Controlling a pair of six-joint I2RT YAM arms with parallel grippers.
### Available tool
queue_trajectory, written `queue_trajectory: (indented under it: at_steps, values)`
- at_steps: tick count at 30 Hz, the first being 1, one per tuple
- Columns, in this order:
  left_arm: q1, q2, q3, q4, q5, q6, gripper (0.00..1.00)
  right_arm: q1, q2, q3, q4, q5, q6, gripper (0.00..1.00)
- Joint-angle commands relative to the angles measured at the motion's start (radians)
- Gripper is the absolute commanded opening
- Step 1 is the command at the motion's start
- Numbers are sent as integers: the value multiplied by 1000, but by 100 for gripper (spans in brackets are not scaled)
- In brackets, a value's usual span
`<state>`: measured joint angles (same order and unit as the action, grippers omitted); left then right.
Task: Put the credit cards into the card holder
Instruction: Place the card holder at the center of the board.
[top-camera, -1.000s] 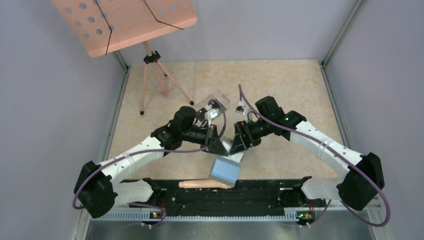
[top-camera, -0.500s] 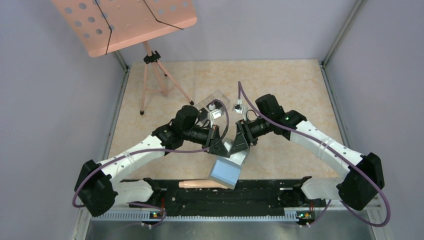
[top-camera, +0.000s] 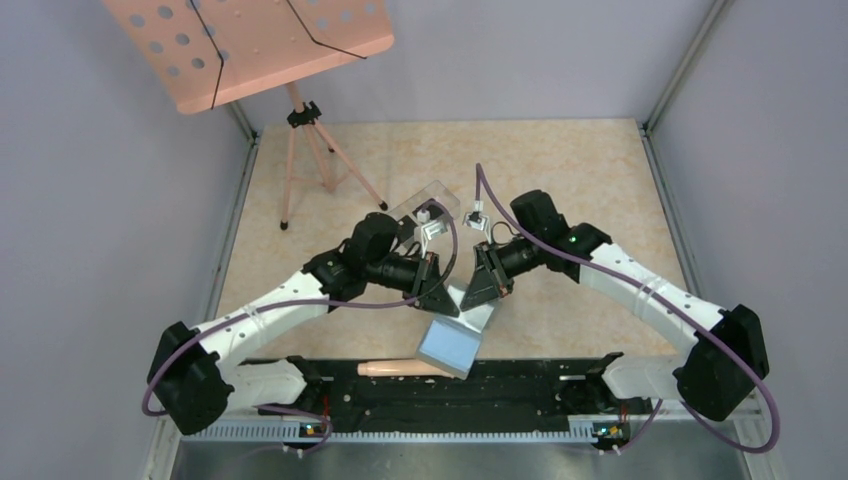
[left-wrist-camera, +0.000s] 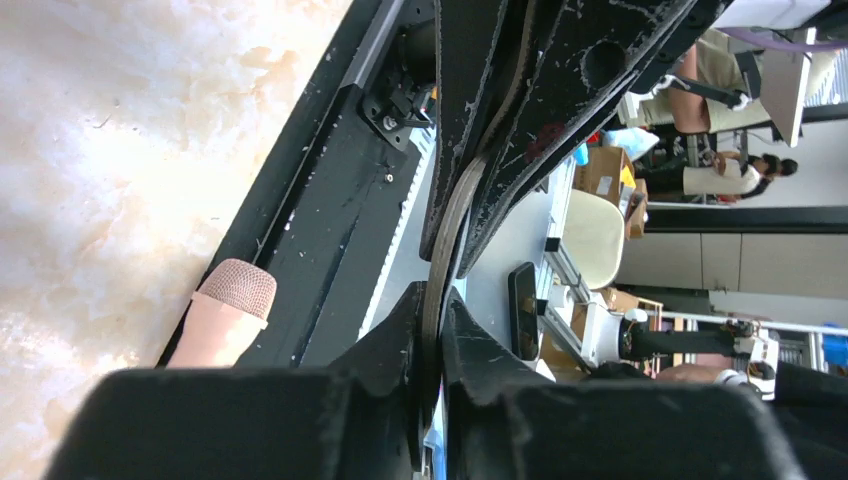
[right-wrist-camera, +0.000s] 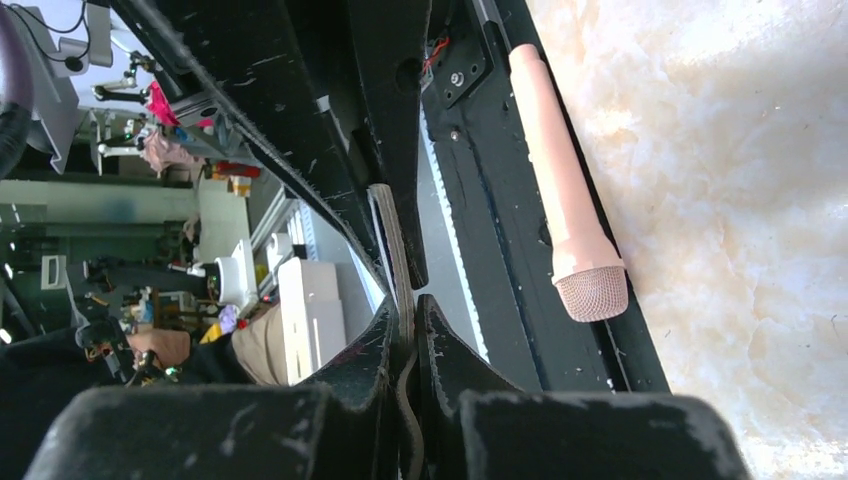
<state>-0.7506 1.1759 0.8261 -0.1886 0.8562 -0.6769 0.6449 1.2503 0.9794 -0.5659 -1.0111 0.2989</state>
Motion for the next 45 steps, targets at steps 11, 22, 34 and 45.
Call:
queue_trajectory:
  at_steps: [11, 22, 34, 45]
  values:
    - [4, -139, 130, -286, -556, 125, 80, -68, -35, -21, 60, 175, 117, 0]
    - [4, -148, 99, -270, -584, 85, 81, -323, -122, -354, 526, 342, 508, 0]
    - [4, -117, -68, -14, -472, -97, 77, -331, -155, -663, 776, 557, 607, 2]
    - [4, -84, -85, -32, -487, -95, 76, -331, -231, -584, 359, 708, 442, 77]
